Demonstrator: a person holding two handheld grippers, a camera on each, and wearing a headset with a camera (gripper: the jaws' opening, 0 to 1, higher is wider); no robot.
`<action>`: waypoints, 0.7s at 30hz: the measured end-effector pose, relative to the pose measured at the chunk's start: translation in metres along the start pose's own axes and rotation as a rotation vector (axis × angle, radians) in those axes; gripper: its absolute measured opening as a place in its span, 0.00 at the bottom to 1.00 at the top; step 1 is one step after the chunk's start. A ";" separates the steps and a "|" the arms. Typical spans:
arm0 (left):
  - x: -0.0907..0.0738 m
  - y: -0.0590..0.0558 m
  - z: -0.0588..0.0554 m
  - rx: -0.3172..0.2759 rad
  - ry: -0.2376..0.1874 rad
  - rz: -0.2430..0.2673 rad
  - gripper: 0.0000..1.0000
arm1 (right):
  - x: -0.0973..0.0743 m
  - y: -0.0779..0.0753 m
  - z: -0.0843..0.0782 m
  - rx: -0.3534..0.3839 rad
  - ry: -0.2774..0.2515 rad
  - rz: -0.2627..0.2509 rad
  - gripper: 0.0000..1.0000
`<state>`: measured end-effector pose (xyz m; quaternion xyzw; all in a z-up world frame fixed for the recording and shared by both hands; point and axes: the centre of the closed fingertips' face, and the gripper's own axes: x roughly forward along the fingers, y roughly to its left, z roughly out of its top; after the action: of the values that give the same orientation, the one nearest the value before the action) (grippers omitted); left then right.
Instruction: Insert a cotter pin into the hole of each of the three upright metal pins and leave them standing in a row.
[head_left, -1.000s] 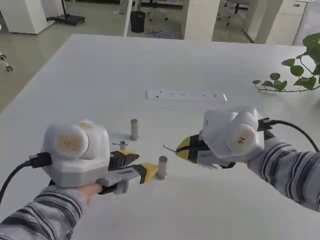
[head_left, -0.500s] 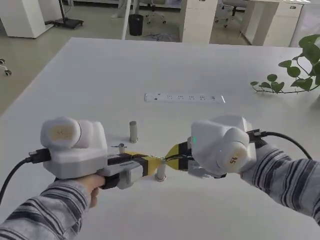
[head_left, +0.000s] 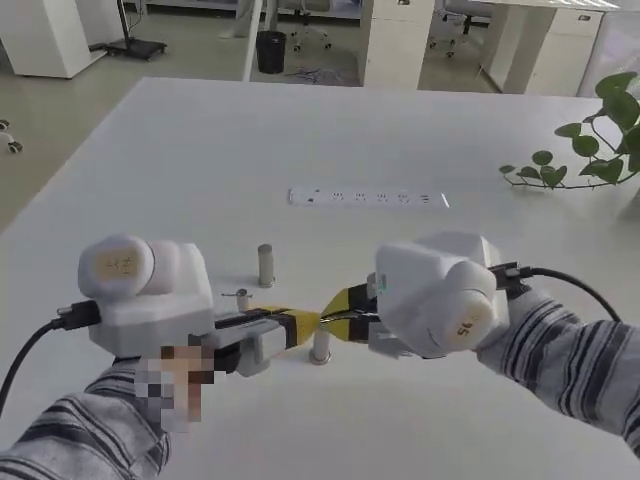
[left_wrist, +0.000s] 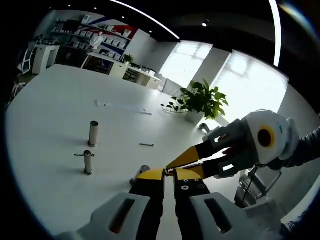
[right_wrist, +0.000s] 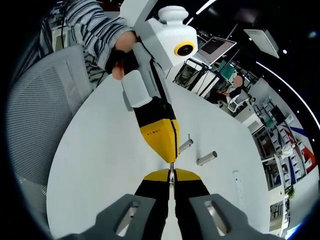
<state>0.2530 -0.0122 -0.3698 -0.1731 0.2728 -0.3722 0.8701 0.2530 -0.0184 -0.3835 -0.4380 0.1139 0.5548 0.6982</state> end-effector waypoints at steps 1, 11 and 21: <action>0.000 0.000 0.000 0.000 -0.003 0.000 0.01 | 0.000 0.000 0.001 -0.002 -0.001 0.001 0.00; -0.003 -0.001 0.006 0.153 -0.039 -0.004 0.00 | 0.000 -0.004 0.005 0.138 -0.036 -0.001 0.00; -0.006 -0.001 0.004 0.280 -0.023 -0.021 0.00 | -0.002 -0.005 0.003 0.466 -0.136 0.050 0.08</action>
<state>0.2516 -0.0078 -0.3642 -0.0570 0.2063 -0.4137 0.8849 0.2562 -0.0175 -0.3780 -0.2237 0.2024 0.5590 0.7723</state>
